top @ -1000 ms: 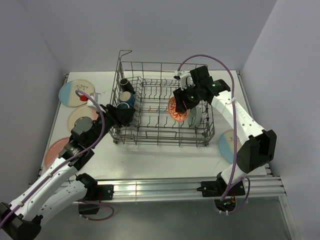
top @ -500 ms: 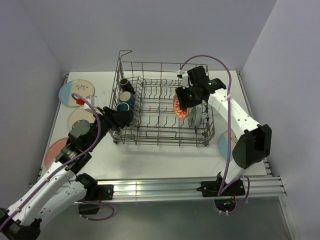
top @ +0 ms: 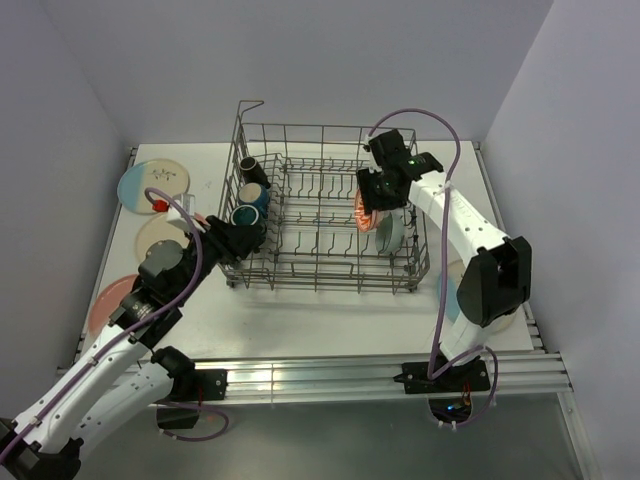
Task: Load the mixed dishes into the dish rack
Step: Insert the bowl into the dish rack
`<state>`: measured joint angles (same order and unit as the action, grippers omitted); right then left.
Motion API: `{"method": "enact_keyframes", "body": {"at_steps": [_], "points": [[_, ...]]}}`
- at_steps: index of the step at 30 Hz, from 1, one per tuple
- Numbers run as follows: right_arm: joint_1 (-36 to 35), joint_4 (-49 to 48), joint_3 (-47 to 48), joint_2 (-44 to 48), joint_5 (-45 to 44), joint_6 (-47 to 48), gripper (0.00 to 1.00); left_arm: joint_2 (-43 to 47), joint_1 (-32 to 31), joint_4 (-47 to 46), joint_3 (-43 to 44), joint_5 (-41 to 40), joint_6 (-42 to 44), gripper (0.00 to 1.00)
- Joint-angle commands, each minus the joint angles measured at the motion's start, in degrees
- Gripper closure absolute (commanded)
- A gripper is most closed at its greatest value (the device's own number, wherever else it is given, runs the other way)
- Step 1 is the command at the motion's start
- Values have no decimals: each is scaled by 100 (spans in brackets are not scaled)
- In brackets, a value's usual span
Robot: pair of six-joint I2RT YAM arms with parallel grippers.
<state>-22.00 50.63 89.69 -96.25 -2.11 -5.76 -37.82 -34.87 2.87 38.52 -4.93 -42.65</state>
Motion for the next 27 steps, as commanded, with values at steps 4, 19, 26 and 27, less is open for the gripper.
{"method": "enact_keyframes", "body": {"at_steps": [4,19,26,27], "points": [[-129,96,347,-131,-395,-268,66,126,24,-15,112,-158,134,47],[-507,114,225,-491,-808,-470,58,196,24,-68,-82,-237,82,47],[-569,149,215,-658,-782,-584,53,407,24,-6,-213,-351,-67,47],[-569,149,242,-667,-782,-576,55,460,24,-6,-240,-394,-102,47]]}}
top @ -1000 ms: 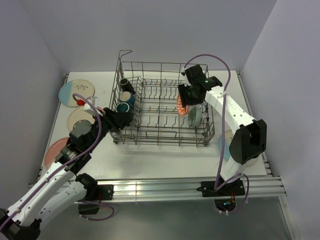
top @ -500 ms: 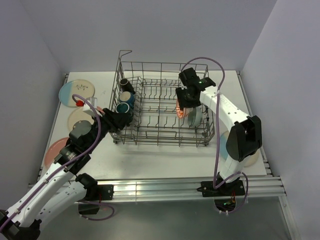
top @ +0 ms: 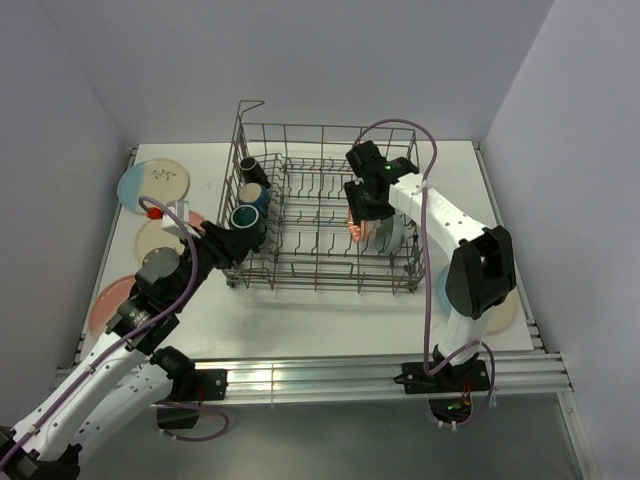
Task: Load the mixed dishes into the dish rack
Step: Insert the bowl into the dish rack
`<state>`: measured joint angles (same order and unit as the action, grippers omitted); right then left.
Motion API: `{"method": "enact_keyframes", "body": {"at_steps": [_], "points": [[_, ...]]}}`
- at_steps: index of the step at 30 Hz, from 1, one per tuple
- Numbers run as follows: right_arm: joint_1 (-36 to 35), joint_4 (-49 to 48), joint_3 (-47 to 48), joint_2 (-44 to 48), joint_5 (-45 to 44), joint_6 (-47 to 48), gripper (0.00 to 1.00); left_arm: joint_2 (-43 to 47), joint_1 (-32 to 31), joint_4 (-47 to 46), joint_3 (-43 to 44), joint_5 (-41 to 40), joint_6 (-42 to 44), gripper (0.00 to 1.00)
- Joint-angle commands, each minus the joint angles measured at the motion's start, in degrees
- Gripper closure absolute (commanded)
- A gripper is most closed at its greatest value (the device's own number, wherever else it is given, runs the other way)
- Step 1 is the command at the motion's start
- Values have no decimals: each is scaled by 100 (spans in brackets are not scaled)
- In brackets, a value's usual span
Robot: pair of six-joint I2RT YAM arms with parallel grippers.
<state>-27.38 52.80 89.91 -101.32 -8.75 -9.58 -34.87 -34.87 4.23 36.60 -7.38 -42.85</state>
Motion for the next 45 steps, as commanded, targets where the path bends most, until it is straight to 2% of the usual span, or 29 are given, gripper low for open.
{"method": "enact_keyframes", "body": {"at_steps": [1,9,15,33,39,45], "points": [[-31,-76,298,-152,-109,-176,58,182,24,-133,-74,-167,-109,48],[30,-103,141,428,-179,-131,57,306,24,-317,-250,-255,-347,48],[101,-112,114,587,-302,-140,58,165,24,-291,-127,-194,-224,48],[136,-94,97,157,-267,-316,57,385,24,-256,-276,-273,-347,48],[-48,-120,97,-54,-223,-334,53,393,24,-177,-250,-290,-320,48],[-119,-129,185,-283,-206,-360,43,543,24,-80,-303,-370,-347,47]]}}
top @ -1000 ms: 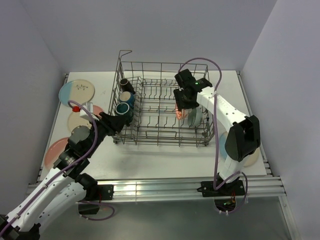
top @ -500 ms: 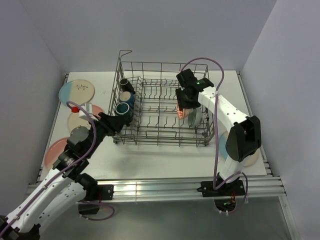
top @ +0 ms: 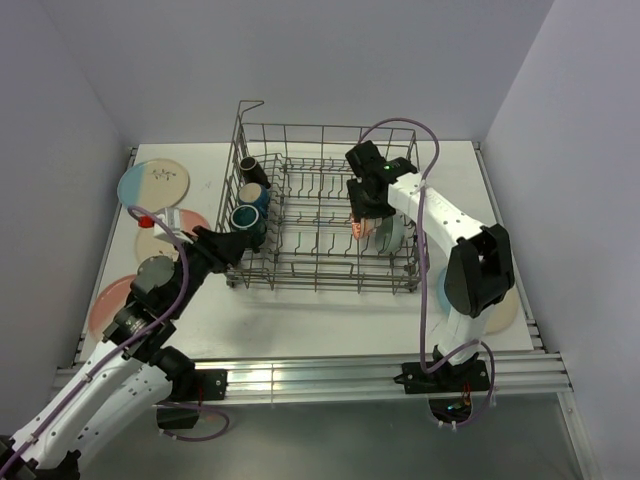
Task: Load the mixed dishes into the dish rack
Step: Insert the bowl into the dish rack
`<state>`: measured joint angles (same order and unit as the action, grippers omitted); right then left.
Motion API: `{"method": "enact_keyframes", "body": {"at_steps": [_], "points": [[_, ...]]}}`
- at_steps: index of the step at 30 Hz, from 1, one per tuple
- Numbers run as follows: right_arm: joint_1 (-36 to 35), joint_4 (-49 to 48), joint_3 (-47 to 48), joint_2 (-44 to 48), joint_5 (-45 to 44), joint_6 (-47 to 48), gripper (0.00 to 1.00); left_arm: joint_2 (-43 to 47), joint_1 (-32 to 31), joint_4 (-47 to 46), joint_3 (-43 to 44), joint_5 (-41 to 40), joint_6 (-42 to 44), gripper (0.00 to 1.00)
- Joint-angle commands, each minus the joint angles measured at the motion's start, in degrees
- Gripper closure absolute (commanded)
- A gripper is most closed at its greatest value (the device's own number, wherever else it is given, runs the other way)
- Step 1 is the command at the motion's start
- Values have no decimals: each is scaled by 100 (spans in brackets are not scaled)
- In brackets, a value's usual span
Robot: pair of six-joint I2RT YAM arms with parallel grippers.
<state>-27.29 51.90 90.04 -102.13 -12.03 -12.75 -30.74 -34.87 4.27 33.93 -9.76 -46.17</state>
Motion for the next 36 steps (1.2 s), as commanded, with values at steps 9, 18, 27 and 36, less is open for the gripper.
{"method": "enact_keyframes", "body": {"at_steps": [9,18,27,36], "points": [[-268,22,23,-168,210,-61,40,191,24,-23,-62,-175,-15,47],[-382,4,-312,-53,140,-26,26,112,24,-93,-53,-158,21,47],[-453,4,-110,35,149,133,0,174,24,-58,-53,-184,21,47],[-444,13,303,272,17,466,0,-125,24,-199,78,-79,108,47]]}}
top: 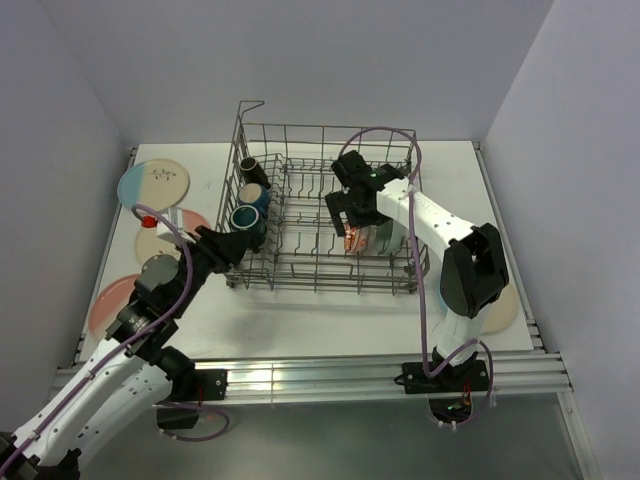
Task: Load the mixed dishes into the dish rack
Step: Insert the bowl into the dish rack, then grab a plate with the left arm
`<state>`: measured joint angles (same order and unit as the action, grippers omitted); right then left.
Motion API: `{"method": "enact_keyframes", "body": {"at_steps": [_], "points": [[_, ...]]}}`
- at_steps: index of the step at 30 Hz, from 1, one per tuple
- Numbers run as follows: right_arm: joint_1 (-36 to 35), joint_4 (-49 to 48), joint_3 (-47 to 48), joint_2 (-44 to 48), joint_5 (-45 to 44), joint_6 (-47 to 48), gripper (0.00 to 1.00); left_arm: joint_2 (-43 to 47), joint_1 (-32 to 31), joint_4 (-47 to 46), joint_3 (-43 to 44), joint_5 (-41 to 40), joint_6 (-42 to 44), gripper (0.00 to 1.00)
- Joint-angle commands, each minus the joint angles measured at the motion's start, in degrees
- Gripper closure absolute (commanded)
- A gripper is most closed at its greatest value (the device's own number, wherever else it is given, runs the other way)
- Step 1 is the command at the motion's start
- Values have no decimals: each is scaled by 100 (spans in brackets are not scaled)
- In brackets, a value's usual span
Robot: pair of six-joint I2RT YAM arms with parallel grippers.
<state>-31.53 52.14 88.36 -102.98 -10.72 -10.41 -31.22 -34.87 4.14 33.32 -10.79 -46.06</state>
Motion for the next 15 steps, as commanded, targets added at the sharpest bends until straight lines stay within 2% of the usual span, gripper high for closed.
{"method": "enact_keyframes", "body": {"at_steps": [1,6,9,10,11,15], "points": [[-20,-11,594,357,-97,450,0,-103,24,-177,183,-11,106,47],[77,200,1613,375,236,1260,0,-393,24,332,578,-327,115,45],[348,541,2325,393,1420,2138,0,-595,24,901,1017,-792,36,36],[445,630,2492,401,2294,2636,0,-683,24,1052,1262,-907,27,31],[672,709,2737,428,2764,2850,0,-736,24,1201,1395,-1021,1,29],[1183,640,2714,612,4760,3668,0,-1148,234,2238,2195,-1680,-236,17]]}}
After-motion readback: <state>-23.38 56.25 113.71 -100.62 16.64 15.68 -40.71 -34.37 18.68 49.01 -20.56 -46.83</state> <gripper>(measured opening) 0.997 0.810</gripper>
